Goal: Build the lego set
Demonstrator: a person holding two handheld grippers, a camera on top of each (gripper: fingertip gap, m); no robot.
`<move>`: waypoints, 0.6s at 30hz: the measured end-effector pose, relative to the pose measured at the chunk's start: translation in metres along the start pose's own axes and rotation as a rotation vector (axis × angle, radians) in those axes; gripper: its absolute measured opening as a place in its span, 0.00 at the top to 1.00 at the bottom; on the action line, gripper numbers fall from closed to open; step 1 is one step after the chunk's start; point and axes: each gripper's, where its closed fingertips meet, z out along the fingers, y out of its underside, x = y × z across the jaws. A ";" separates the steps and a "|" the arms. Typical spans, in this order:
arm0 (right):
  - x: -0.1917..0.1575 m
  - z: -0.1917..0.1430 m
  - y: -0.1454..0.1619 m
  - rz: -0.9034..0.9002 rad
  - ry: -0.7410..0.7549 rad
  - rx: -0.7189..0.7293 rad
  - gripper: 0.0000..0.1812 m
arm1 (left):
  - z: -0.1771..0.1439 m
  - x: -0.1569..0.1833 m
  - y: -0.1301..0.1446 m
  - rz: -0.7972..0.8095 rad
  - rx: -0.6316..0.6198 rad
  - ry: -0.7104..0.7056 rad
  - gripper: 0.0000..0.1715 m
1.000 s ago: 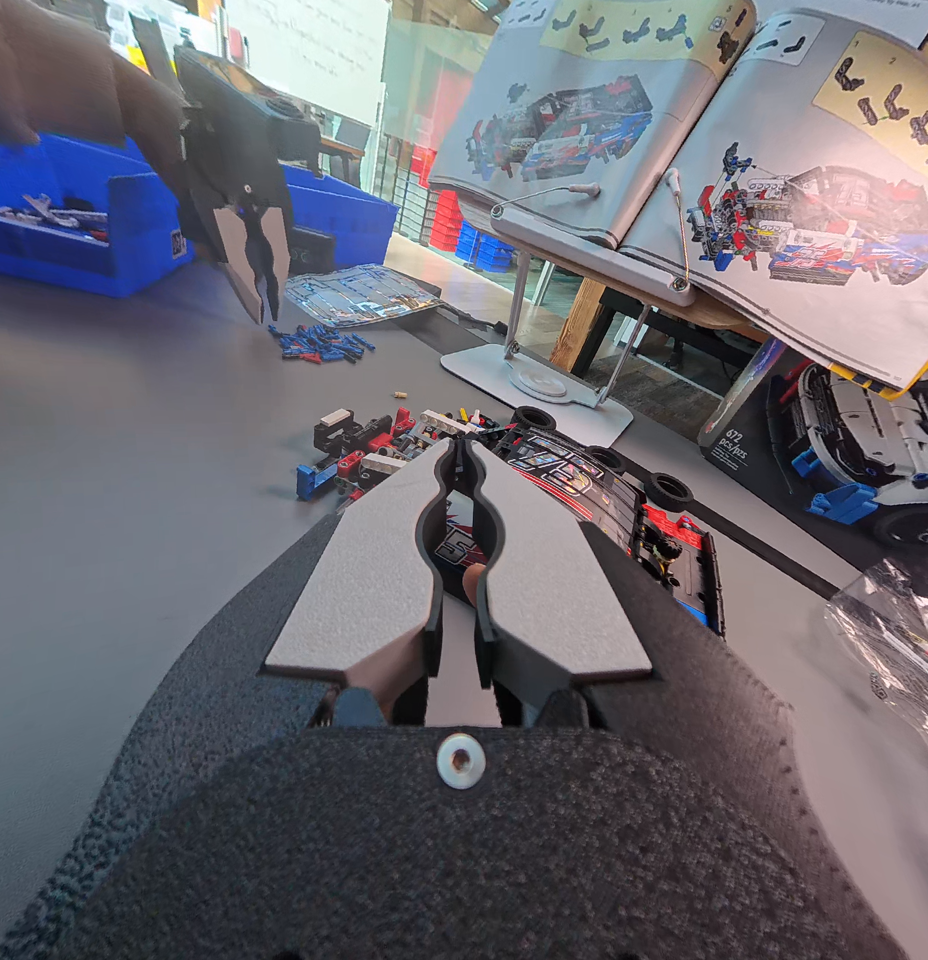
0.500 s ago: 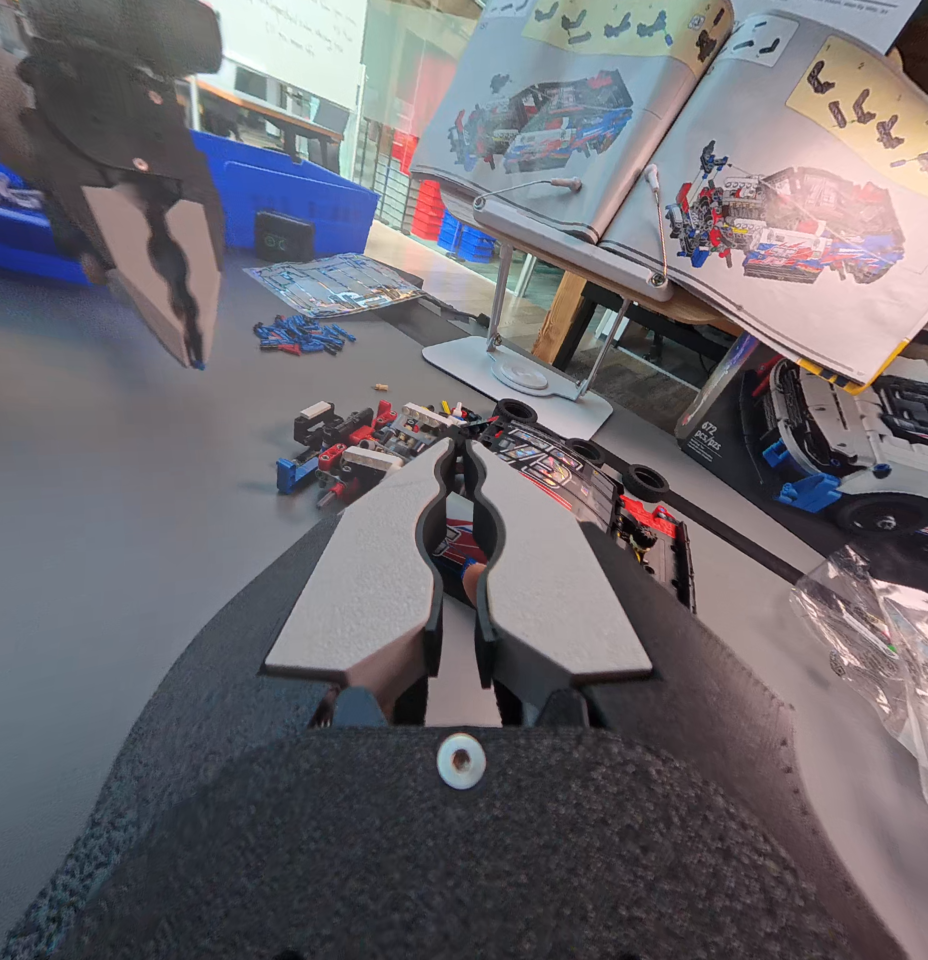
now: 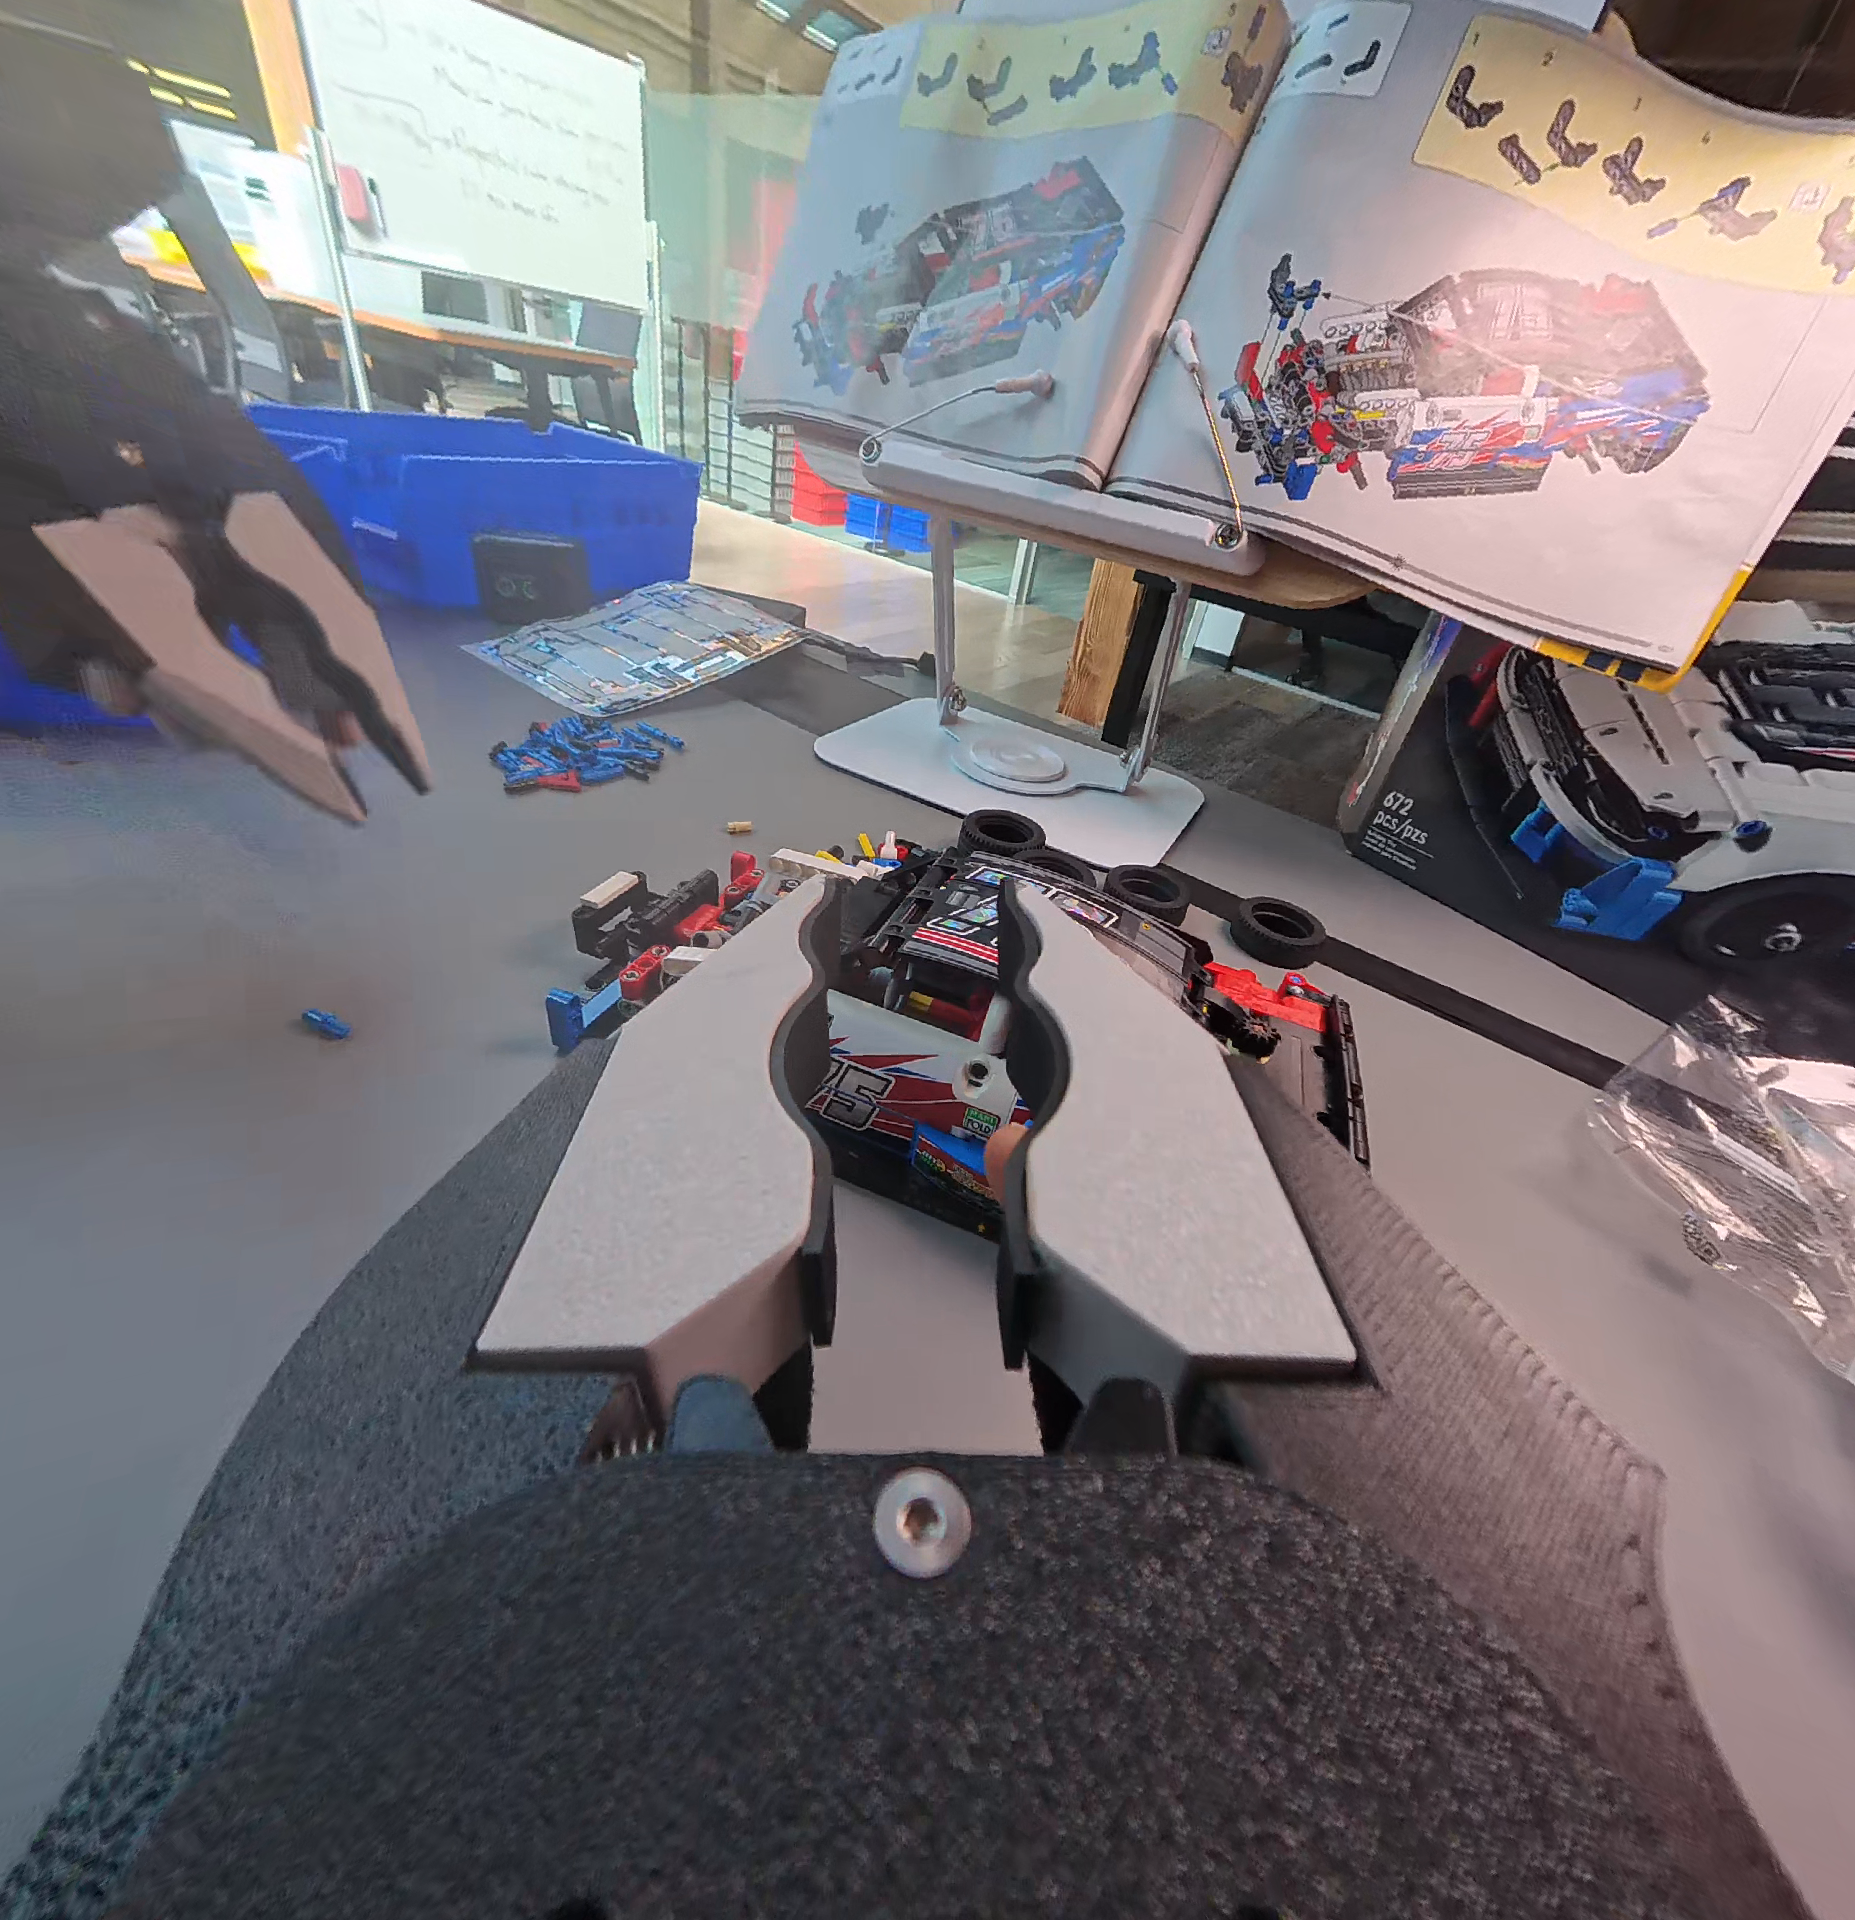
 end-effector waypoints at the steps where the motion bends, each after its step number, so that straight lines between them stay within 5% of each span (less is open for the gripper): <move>1: -0.001 -0.001 -0.001 -0.005 -0.001 0.001 0.85 | -0.009 -0.027 0.006 -0.020 -0.033 -0.066 0.89; 7: -0.003 -0.001 -0.002 -0.015 -0.013 0.007 0.87 | -0.038 -0.130 0.061 -0.035 -0.297 -0.191 0.93; 18: -0.008 0.000 0.003 -0.051 -0.039 -0.006 0.91 | -0.016 -0.126 0.097 0.062 -0.435 -0.003 0.95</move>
